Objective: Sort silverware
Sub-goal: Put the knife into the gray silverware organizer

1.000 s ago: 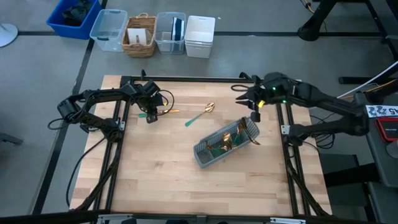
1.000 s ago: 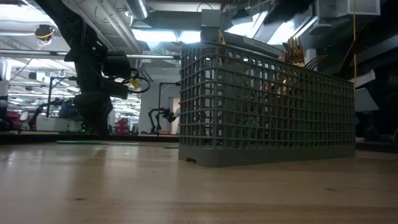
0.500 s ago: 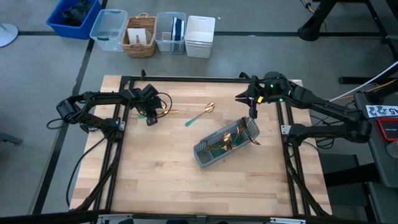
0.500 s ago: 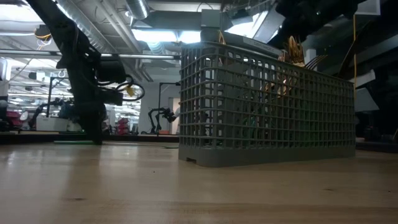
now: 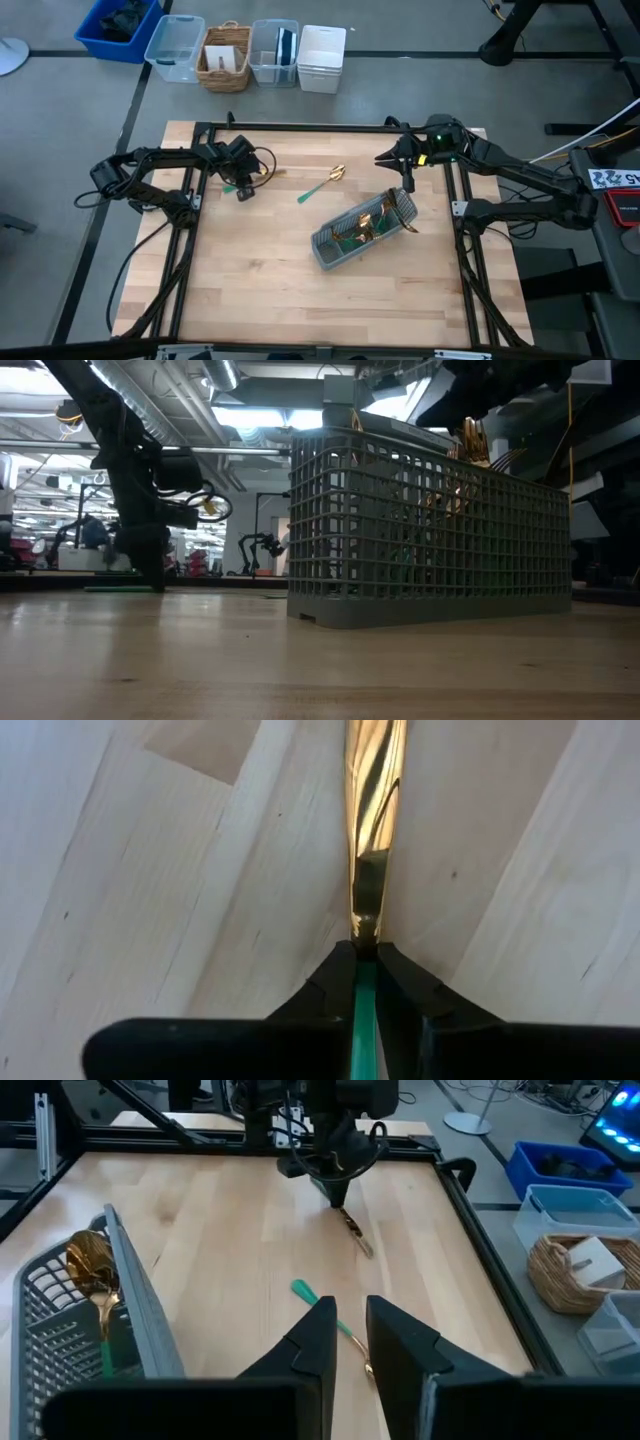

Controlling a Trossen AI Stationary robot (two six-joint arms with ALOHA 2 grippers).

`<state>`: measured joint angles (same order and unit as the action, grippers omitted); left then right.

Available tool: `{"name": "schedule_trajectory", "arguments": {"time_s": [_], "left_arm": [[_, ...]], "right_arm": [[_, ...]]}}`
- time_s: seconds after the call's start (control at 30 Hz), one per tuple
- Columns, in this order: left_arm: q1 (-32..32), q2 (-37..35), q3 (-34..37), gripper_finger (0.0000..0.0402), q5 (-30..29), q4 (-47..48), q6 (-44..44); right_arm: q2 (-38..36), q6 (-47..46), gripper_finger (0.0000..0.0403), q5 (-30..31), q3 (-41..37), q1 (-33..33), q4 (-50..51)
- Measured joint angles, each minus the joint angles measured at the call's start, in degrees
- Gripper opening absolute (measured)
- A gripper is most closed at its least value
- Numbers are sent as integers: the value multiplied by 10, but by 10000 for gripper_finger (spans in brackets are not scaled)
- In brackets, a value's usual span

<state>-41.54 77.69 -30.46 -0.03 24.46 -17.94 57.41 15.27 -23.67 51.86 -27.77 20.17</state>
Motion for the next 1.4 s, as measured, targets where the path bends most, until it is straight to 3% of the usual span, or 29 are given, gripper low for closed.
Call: {"name": "schedule_trajectory", "arguments": {"time_s": [0.53,1.0,1.4], "left_arm": [[-1,2,-6,31,61,-29,98],[-1,1,-7,35,194,-187,181],[-1,-1,-8,26,260,-415,274]], "right_arm": [[0,0,62,0,0,0,5],[2,-1,62,0,0,0,6],[2,-84,62,12,0,0,3]]}}
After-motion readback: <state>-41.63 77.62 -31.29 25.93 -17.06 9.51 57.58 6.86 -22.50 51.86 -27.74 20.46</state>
